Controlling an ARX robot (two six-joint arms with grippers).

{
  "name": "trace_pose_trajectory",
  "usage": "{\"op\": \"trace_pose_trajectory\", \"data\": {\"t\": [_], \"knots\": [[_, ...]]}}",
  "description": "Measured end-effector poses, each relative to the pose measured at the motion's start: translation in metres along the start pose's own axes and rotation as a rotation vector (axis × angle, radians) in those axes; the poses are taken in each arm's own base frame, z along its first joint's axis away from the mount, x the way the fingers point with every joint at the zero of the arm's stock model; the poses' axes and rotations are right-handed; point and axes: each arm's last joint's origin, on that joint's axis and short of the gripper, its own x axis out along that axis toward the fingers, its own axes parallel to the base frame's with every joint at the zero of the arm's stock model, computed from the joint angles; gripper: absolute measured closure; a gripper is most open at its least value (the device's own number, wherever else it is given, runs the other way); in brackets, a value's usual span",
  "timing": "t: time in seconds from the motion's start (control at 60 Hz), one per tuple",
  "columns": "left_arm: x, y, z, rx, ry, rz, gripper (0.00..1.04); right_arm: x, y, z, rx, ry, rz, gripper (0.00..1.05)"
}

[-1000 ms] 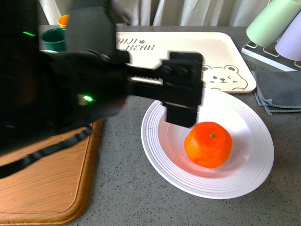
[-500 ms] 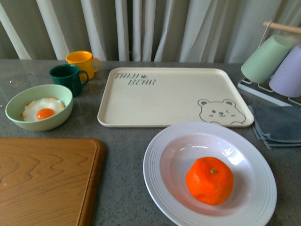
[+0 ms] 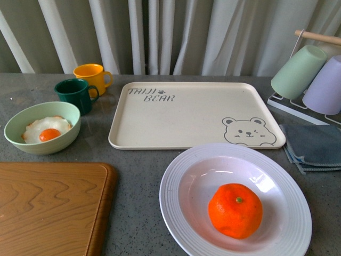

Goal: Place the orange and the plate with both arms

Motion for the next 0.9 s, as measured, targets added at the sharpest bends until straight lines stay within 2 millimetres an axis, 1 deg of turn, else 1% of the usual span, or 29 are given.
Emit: {"op": "trace_pose_trajectory", "data": {"t": [0.117, 0.6, 0.683, 0.733, 0.9], "knots": [[-0.003, 0.0, -0.007, 0.0, -0.007, -0.001, 1.03, 0.0, 0.0, 0.0, 0.0, 0.0, 0.0, 0.09], [-0.012, 0.0, -0.006, 0.0, -0.015, 0.0, 1.03, 0.0, 0.0, 0.0, 0.0, 0.0, 0.0, 0.09], [-0.019, 0.0, -0.011, 0.001, 0.021, 0.001, 1.03, 0.0, 0.0, 0.0, 0.0, 0.0, 0.0, 0.09], [-0.022, 0.0, -0.01, 0.0, 0.0, 0.0, 1.03, 0.0, 0.0, 0.0, 0.0, 0.0, 0.0, 0.09], [-0.022, 0.0, -0.01, 0.001, 0.004, 0.0, 1.03, 0.0, 0.0, 0.0, 0.0, 0.0, 0.0, 0.09]]}}
